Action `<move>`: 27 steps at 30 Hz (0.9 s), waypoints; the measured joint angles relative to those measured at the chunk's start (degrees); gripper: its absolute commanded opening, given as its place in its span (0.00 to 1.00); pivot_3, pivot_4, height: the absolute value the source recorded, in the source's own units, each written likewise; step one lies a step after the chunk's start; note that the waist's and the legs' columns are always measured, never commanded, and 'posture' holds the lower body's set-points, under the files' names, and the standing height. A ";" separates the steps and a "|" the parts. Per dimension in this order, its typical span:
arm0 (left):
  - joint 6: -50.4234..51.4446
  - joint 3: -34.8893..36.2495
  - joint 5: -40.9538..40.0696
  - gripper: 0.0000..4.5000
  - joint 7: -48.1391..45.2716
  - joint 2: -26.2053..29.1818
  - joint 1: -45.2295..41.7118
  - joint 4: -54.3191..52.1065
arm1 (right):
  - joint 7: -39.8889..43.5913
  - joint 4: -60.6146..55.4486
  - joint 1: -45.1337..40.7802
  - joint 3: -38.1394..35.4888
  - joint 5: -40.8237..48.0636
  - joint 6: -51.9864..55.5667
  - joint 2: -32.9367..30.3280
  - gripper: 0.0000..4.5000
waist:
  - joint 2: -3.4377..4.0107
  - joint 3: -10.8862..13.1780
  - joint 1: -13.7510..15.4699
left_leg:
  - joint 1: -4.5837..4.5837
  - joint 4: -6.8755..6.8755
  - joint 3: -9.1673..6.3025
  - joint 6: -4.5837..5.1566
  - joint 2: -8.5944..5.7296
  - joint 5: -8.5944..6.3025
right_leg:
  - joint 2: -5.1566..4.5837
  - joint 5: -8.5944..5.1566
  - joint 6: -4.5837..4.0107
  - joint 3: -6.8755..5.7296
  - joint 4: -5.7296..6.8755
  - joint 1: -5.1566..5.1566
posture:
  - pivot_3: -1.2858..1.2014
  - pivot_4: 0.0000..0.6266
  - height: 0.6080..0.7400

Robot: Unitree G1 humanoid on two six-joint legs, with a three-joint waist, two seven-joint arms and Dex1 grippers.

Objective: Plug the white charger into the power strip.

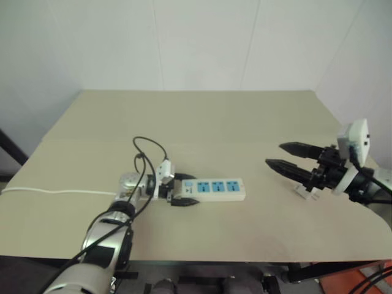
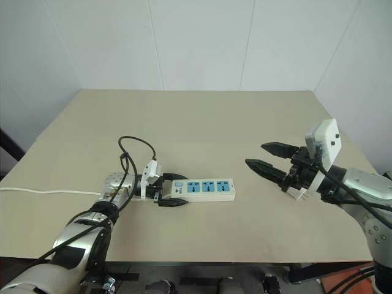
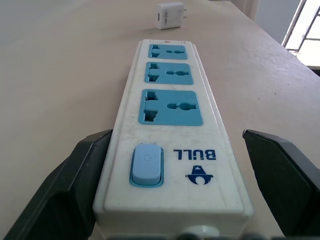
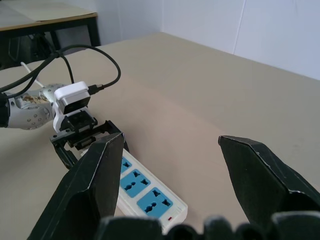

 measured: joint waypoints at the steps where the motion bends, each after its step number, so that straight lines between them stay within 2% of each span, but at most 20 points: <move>1: -0.47 -0.30 0.50 0.95 0.21 0.20 0.05 0.00 | -0.07 0.00 -0.11 0.00 0.16 0.01 -0.03 0.82 | 0.00 0.00 -0.06 | 0.01 0.00 0.00 0.00 0.00 0.00 | 0.00 -0.01 0.01 0.00 0.00 0.00 | 0.52 0.24 1.00; 3: -2.12 -0.96 1.37 0.88 0.90 0.73 0.10 -0.01 | -0.33 0.00 -0.40 0.01 0.22 0.01 -0.13 0.82 | 0.00 0.00 -0.14 | 0.04 -0.01 0.00 0.00 0.00 0.00 | 0.00 -0.06 0.10 0.01 0.00 0.02 | 0.52 0.24 1.00; 5: -3.58 -1.38 2.23 0.75 1.40 0.92 0.27 -0.03 | -0.58 0.02 -0.97 0.04 0.23 0.01 -0.19 0.82 | 0.01 -0.01 -0.16 | 0.06 -0.01 0.00 0.00 0.00 0.00 | 0.01 -0.08 0.13 0.01 0.00 0.04 | 0.52 0.24 1.00; 6: -3.88 -1.42 2.31 0.73 1.48 0.91 0.32 -0.06 | -0.60 0.06 -1.30 0.11 0.23 0.01 -0.19 0.82 | 0.00 -0.01 -0.16 | 0.07 -0.01 0.00 0.00 0.00 0.00 | 0.00 -0.08 0.13 0.01 0.00 0.06 | 0.52 0.24 1.00; 16: -2.91 -0.78 2.00 0.73 1.68 0.85 0.61 -0.26 | 0.23 2.25 -3.56 0.61 -0.12 0.00 -0.56 0.82 | 0.00 -0.04 -0.22 | 0.14 -0.01 0.00 0.00 0.01 0.00 | 0.01 -0.09 0.15 0.01 0.01 0.11 | 0.52 0.24 1.00; 21: 1.54 -0.77 1.70 0.73 2.14 -1.02 0.37 -2.17 | 1.29 10.51 -6.98 2.89 -3.87 0.26 -4.26 0.82 | 0.00 -0.03 0.18 | 0.09 0.00 0.00 0.00 -0.01 0.00 | -0.01 -0.09 0.16 0.00 -0.02 0.10 | 0.52 0.24 1.00; 23: 2.72 -0.92 1.71 0.73 2.14 -1.64 0.32 -2.84 | 1.58 12.65 -9.31 4.91 -5.20 0.99 -5.79 0.82 | 0.01 -0.03 0.22 | 0.04 -0.01 0.00 0.00 -0.02 0.00 | -0.01 -0.09 0.15 0.00 -0.04 0.07 | 0.52 0.24 1.00; 27: 6.88 -3.53 2.18 0.73 1.19 -3.85 0.75 -7.60 | 4.47 24.80 -25.89 19.51 -13.12 9.73 -13.90 0.82 | 0.10 0.00 0.13 | -0.10 0.03 0.01 0.00 -0.05 0.00 | -0.04 -0.04 0.14 0.02 -0.07 -0.09 | 0.52 0.24 1.00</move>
